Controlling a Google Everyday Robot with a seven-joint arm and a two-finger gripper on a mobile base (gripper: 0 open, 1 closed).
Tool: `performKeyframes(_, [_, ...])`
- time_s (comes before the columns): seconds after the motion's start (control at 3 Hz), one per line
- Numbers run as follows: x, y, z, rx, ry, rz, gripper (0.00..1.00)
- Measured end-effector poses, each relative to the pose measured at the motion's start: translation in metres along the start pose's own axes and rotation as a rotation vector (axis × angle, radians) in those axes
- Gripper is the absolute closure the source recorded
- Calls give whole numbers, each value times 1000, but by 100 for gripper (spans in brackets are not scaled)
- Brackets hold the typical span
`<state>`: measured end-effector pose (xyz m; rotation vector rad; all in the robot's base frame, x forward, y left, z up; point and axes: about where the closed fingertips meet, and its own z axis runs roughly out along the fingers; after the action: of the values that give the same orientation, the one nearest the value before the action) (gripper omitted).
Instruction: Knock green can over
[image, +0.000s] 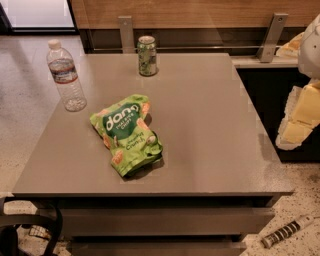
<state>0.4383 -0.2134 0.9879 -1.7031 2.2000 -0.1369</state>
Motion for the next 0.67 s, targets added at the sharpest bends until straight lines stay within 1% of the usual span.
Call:
performKeyframes(0.33, [0, 0, 0, 0, 0, 0, 0])
performKeyframes(0.67, [1, -8, -1, 25, -20, 16, 0])
